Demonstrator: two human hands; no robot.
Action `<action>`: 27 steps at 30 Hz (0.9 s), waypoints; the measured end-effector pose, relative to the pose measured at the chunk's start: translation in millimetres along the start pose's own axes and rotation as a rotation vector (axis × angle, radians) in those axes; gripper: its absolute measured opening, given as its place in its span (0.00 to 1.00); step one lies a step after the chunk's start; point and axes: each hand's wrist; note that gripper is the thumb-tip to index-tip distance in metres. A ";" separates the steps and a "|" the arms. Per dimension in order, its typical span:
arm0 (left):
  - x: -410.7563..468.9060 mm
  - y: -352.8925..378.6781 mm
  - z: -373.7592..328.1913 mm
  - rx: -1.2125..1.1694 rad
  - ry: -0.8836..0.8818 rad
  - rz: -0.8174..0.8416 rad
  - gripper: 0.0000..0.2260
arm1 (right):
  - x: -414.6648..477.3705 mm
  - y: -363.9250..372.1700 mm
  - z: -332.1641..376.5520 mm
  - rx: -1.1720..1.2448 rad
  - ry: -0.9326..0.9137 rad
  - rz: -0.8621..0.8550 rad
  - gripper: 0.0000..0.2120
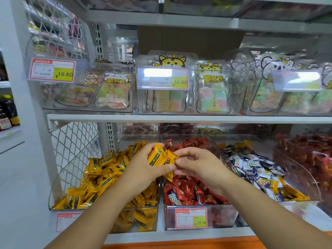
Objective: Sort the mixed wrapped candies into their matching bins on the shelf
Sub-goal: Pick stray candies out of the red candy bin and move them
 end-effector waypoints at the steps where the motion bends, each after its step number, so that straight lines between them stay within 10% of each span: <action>1: 0.0 -1.7 3.3 -0.013 -0.009 0.007 0.23 | 1.8 -3.8 -2.8 -0.054 0.001 0.002 0.07; 6: -5.1 -7.6 5.4 -0.063 -0.085 -0.055 0.21 | 10.7 -23.2 -29.3 -0.838 -0.010 0.071 0.11; 9: -3.7 -11.7 9.8 -0.023 -0.109 -0.116 0.41 | 15.7 -21.2 -51.4 -0.982 0.007 0.225 0.17; 14: -0.5 -18.2 14.8 -0.011 -0.125 -0.095 0.41 | 26.5 -6.8 -66.9 -1.191 0.040 0.339 0.28; 27: -8.7 -16.9 6.3 -0.160 -0.050 -0.002 0.08 | 23.9 -17.6 -55.3 -0.950 -0.021 0.136 0.22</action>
Point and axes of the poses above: each hand's wrist, its own x-axis towards the middle knuckle, its own y-axis out of the palm, z = x × y, and after that the axes turned 13 degrees about -y, right-handed
